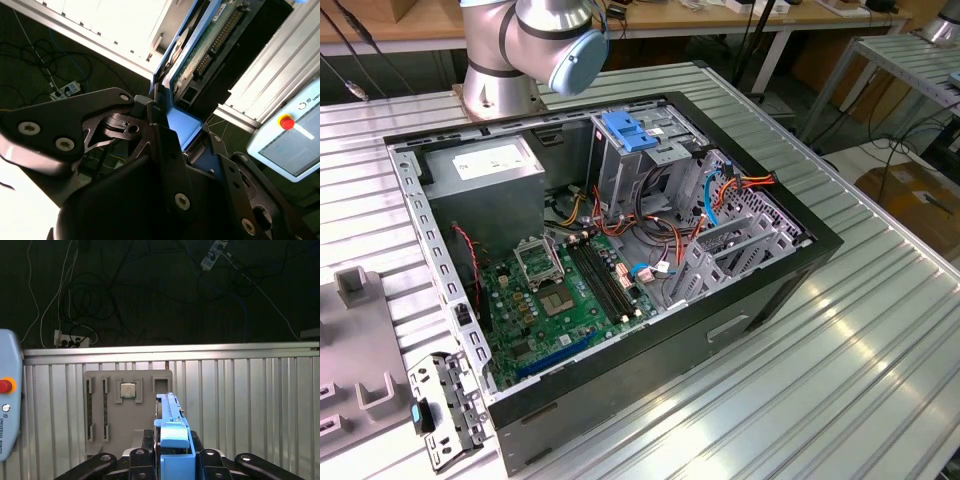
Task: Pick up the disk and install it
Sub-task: 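Pick up the disk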
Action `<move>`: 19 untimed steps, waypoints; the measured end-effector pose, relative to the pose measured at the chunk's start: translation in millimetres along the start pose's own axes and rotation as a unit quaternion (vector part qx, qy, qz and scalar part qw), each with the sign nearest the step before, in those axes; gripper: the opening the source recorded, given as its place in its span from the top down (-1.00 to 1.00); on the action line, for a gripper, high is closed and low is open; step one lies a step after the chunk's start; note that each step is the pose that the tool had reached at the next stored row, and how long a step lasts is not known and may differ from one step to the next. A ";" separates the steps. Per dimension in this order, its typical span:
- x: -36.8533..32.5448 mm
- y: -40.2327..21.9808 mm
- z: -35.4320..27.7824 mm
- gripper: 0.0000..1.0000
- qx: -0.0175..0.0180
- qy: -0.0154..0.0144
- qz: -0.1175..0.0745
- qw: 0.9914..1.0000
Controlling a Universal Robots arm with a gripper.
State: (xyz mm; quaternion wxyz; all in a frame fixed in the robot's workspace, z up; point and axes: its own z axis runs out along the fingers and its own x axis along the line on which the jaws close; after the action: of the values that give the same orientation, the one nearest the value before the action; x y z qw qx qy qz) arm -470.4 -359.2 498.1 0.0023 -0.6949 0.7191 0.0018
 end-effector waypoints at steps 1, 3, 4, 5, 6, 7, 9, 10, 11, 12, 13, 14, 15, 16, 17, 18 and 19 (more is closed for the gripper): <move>0.0 -0.2 0.1 0.25 0.000 0.000 0.000 1.000; 0.0 -0.3 0.1 0.25 0.000 0.000 0.000 1.000; 0.0 -0.4 0.0 0.25 0.000 0.000 0.000 1.000; 0.0 -0.5 0.0 0.25 0.000 0.000 0.000 1.000; 0.0 -0.5 0.0 0.25 0.000 0.000 0.000 1.000; 0.0 -0.5 0.0 0.25 0.000 0.000 0.000 1.000; 0.0 -0.5 0.0 0.25 0.000 0.000 0.000 1.000; 0.0 -0.5 0.0 0.25 0.000 0.000 0.000 1.000; 0.0 -0.5 0.0 0.25 0.000 0.000 0.000 1.000; 0.0 -0.6 0.1 0.25 0.000 0.000 0.000 1.000; 0.0 -0.9 0.0 0.25 0.000 0.000 0.000 1.000; 0.0 -1.3 0.0 0.25 0.000 0.000 0.000 1.000; -0.1 -1.8 0.0 0.25 0.000 0.000 0.000 1.000; -0.1 -2.3 0.0 0.25 0.000 0.000 0.000 1.000; -0.1 -3.3 0.0 0.25 0.000 0.000 0.000 1.000; -0.1 -4.0 0.0 0.25 0.000 0.000 0.000 1.000; -0.1 -4.7 0.1 0.25 0.000 0.000 0.000 1.000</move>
State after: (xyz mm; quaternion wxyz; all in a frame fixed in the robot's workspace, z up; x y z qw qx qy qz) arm -465.8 -359.3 498.0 0.0023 -0.6948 0.7192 0.0018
